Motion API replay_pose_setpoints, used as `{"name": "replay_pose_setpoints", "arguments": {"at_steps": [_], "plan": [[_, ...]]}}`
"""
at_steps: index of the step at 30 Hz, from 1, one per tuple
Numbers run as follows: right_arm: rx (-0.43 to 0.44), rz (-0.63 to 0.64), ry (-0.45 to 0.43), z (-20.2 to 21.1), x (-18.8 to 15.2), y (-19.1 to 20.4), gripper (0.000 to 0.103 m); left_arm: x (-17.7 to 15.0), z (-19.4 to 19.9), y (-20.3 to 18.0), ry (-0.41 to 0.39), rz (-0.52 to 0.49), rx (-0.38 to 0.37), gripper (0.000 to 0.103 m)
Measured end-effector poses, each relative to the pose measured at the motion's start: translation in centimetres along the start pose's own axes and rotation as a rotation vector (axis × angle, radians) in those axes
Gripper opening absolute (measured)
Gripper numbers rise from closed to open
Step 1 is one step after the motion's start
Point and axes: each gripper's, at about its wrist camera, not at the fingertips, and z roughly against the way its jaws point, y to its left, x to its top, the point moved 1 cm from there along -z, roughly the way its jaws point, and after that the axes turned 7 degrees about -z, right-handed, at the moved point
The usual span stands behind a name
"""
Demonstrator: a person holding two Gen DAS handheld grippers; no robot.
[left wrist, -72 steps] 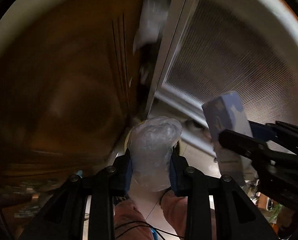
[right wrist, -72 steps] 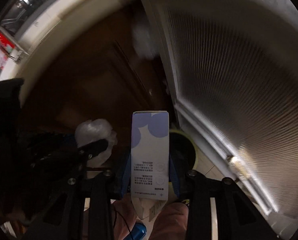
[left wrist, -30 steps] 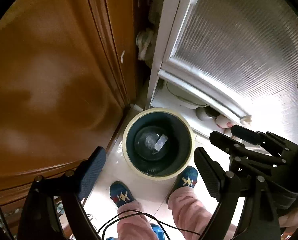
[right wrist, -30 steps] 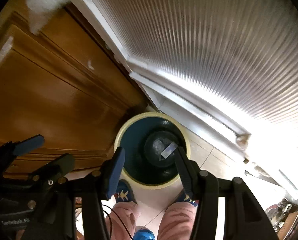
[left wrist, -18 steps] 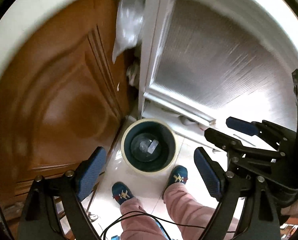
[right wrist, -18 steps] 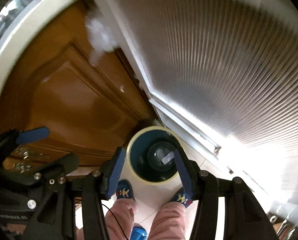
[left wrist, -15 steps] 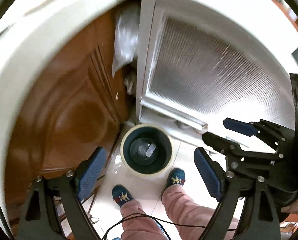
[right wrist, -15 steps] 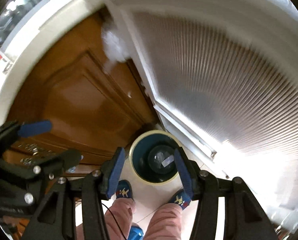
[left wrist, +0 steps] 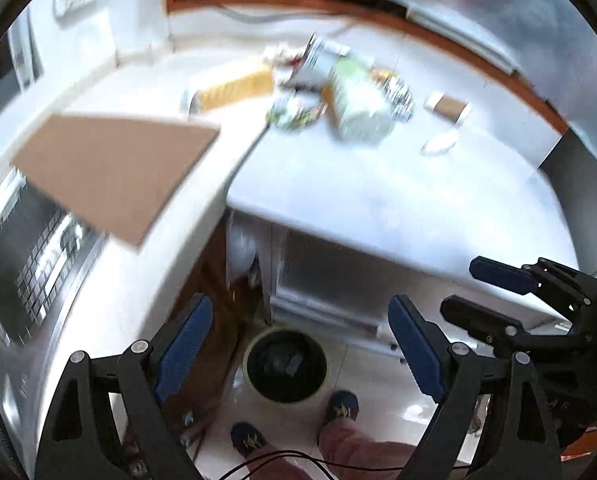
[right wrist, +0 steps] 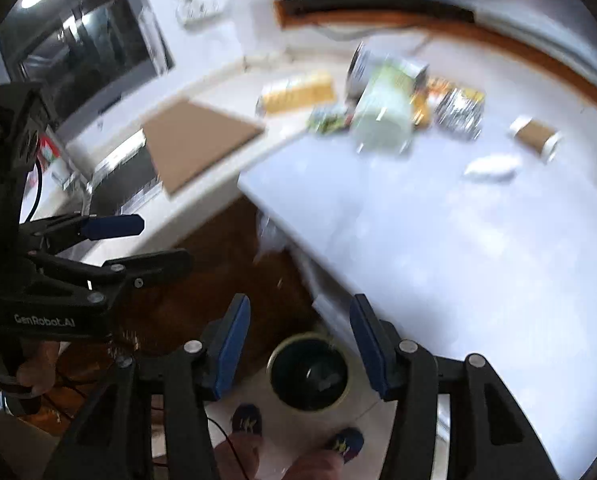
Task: Collect trash
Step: 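Grasp the green milk-tea cup with the left tool while the right tool grasps the white bottle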
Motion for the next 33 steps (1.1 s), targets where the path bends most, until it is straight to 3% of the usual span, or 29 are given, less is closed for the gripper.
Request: {"name": "replay_pose_setpoints", "arguments": {"at_steps": [6,13,21,26,33], "plan": [[-0.074,-0.08,-0.073,2.2,4.4,-4.0,0.052,5.9,1.7,-2.3,-0.087,-0.028,-0.001,0.088],[-0.155,-0.234,-0.112,1.9,9.4,-9.8,0.052,12.0,-1.2,-3.5,-0.085,0.007,-0.048,0.088],[-0.189,-0.417,-0.068,-1.6,12.8,-15.8,0.052,17.4,-7.9,-3.0,0.002,0.105,-0.097,0.088],[-0.184,-0.502,-0.024,-4.6,13.6,-17.7,0.052,18.8,-12.0,-2.8,0.076,0.152,-0.074,0.084],[-0.228,-0.528,0.032,-7.9,13.8,-18.4,0.052,20.3,-15.5,-3.2,0.12,0.168,-0.038,0.084]]}}
